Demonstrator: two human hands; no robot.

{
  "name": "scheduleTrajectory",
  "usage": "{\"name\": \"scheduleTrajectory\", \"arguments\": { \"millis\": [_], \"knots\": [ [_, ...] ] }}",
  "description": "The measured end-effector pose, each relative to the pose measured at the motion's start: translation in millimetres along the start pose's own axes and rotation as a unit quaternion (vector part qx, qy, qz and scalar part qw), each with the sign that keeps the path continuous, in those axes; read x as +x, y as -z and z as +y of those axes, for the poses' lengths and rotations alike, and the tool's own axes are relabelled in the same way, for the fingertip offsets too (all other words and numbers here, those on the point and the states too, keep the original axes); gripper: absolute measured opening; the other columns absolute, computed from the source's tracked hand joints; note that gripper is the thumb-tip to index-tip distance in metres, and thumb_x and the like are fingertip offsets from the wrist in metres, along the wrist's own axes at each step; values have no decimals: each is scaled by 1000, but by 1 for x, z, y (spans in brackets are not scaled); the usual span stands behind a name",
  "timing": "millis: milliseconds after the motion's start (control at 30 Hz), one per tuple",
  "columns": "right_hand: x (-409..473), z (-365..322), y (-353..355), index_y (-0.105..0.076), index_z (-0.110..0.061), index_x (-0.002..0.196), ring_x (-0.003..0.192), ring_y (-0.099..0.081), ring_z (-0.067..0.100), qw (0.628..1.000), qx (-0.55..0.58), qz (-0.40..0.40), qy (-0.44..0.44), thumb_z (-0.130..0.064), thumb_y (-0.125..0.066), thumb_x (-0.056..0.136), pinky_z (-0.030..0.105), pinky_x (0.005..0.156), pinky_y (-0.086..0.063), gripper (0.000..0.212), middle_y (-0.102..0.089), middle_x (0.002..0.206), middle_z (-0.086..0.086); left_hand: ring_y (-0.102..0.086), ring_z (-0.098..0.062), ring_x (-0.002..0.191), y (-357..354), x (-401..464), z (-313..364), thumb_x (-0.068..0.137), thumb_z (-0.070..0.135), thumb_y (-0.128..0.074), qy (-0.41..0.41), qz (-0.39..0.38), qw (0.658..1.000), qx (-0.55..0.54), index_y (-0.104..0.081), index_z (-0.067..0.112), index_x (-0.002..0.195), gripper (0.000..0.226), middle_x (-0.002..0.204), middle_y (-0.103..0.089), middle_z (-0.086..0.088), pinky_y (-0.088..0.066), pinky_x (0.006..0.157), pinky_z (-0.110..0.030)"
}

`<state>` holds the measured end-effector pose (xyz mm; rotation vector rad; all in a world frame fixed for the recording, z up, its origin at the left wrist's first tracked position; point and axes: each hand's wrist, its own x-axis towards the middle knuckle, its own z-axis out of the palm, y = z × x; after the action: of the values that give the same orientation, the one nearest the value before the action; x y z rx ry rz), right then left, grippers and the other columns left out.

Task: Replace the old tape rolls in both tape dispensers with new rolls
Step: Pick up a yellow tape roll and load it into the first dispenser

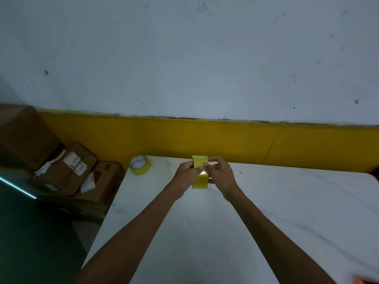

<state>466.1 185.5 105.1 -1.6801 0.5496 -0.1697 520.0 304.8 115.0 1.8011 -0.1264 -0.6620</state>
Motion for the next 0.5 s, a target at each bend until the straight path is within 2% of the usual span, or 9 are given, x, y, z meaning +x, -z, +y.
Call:
{"name": "scheduleTrajectory", "arguments": {
  "millis": [233,500],
  "knots": [
    [-52,11,14,-59,-15,114,95,-68,32,1000,4,-1,6,-23,-60,93,34,67,-60,23,-67,103,21,-59,-30,115,-18,-52,-13,95,24,-55,4,4,1000,7,-63,13,125,33,123,-65,-12,-49,102,-53],
    [-143,31,34,-61,-14,108,84,-67,28,1000,25,15,5,-20,-62,91,33,63,-60,18,-66,99,29,-60,-31,114,-42,-132,-36,95,22,-56,-2,-16,1000,12,-64,13,122,30,121,-66,-12,-50,100,-53]
  ]
}}
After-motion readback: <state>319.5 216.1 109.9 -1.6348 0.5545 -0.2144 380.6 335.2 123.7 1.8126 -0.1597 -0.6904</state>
